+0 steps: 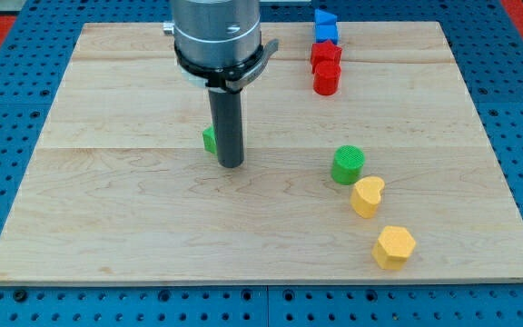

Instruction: Push the green star towards the right

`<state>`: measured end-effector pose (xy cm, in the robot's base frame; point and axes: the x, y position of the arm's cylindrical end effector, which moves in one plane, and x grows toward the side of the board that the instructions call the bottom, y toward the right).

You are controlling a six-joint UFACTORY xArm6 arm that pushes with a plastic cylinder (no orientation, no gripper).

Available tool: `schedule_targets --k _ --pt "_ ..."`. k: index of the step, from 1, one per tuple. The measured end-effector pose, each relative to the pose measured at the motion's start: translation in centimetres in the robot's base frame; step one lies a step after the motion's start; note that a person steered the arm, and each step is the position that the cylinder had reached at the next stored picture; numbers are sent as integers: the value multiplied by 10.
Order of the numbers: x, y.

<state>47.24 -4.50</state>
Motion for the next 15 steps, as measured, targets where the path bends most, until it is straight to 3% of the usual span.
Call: schedule_targets --k 1,3,8,10,15 --pt "25 -25" --pt "-32 -66" --pt "-47 3" --pt "-63 4" --pt "-57 39"
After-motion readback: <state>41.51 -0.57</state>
